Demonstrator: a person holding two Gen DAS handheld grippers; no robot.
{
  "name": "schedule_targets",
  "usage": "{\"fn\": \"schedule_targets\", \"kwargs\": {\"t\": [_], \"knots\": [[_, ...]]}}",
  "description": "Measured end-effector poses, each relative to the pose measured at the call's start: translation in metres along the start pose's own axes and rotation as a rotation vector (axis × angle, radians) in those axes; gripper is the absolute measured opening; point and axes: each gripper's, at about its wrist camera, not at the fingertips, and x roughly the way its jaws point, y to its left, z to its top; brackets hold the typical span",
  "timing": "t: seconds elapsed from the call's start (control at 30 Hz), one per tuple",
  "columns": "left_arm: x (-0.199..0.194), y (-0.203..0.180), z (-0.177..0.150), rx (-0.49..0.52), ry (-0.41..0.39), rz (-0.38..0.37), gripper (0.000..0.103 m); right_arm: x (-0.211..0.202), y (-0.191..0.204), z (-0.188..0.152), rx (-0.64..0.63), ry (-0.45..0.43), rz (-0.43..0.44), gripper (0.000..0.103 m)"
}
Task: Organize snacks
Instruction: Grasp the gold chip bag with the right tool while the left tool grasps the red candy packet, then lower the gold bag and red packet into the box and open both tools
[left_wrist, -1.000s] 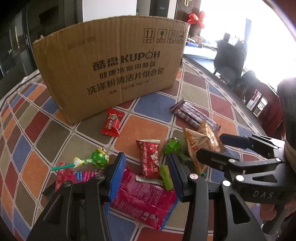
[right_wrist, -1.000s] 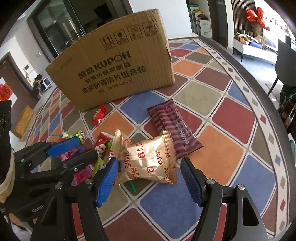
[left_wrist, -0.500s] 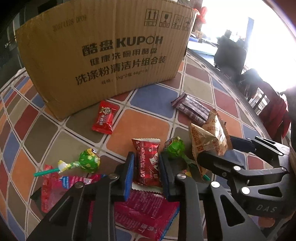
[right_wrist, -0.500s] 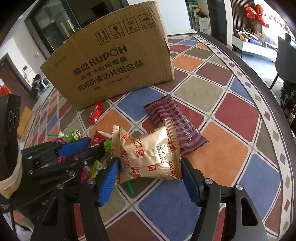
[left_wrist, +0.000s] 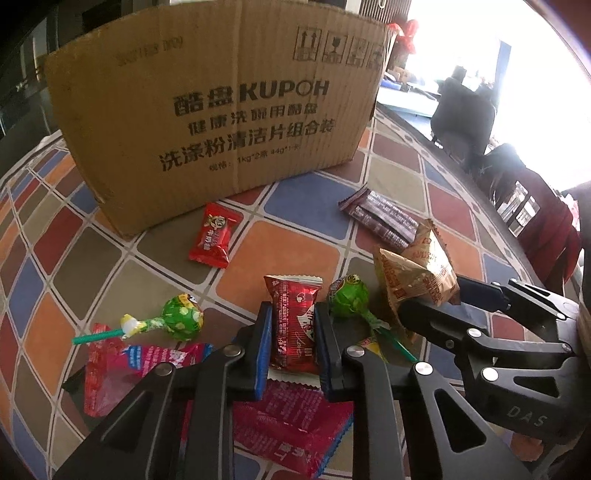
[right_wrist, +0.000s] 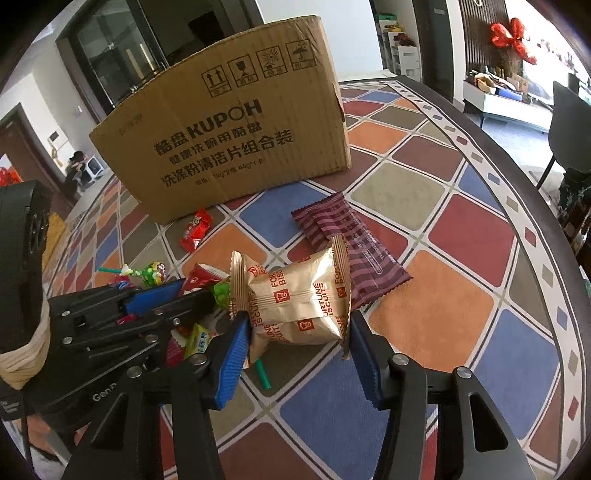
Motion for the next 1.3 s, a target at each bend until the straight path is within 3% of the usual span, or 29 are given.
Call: {"fn": "schedule_targets", "kwargs": {"t": [0.6,1.3], "knots": [[-0.061,-0.002,0.009,-0.021,-0.145,0.002,0.022,-0.038,0.013,0.011,-0.026,-0.101,0.012,0.054],[-0.143,0.009,0.034,-0.035,-0.369,0.054,0.022,-0.092,0.04,0.056,-0.091,-0.286,0.041,0.054]]}}
